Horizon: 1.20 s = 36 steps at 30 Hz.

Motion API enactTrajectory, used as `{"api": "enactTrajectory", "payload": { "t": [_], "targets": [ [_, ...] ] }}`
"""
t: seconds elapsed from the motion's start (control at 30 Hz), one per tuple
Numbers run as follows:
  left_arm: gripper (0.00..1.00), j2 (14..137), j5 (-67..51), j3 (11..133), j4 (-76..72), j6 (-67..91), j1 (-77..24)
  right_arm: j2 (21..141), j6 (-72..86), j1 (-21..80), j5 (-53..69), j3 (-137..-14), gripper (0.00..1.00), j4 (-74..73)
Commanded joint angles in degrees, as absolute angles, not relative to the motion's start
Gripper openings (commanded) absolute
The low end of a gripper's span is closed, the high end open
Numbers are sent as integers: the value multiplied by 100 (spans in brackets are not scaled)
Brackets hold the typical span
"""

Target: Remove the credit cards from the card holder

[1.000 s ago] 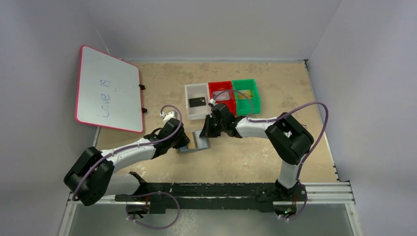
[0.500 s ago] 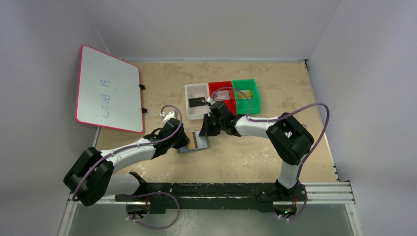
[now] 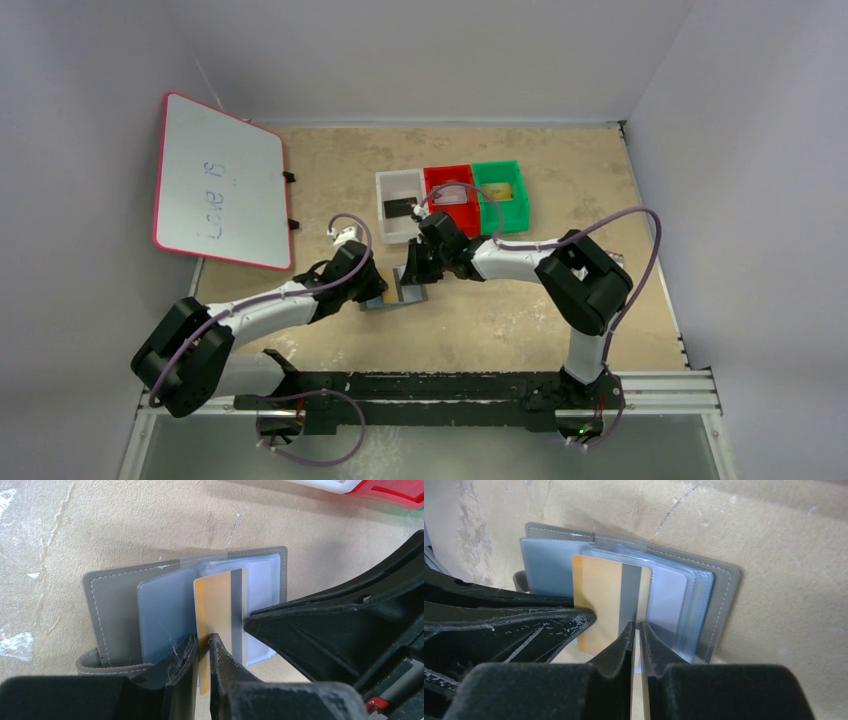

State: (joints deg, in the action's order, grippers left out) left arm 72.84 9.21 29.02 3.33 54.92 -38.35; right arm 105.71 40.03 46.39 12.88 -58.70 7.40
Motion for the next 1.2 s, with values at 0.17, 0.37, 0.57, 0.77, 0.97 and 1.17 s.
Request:
{"api": "enactTrajectory", "payload": {
  "t": [0.17,0.37,0.57,0.77,0.97,1.17],
  "targets": [
    [9,7266,943,2817,374,5318,-3833,10662,4113,4630,756,-5765,9,154],
    [5,7013,808,2722,162,5379,-3839,10717,4226,4632,804,-5742,9,227],
    [0,6768,1322,2636,477,5456,-3833,10740,4305,4632,736,-5768,9,181],
    [0,6826,1333,2632,568,5362,-3829,10695,4303,4632,762,-5775,9,209],
    [0,6651,1536,2636,736,5363,-3832,10713,4314,4632,761,-5825,9,194],
    [0,6636,1449,2625,581,5234,-3832,10650,4185,4627,799,-5858,9,236]
  ]
}}
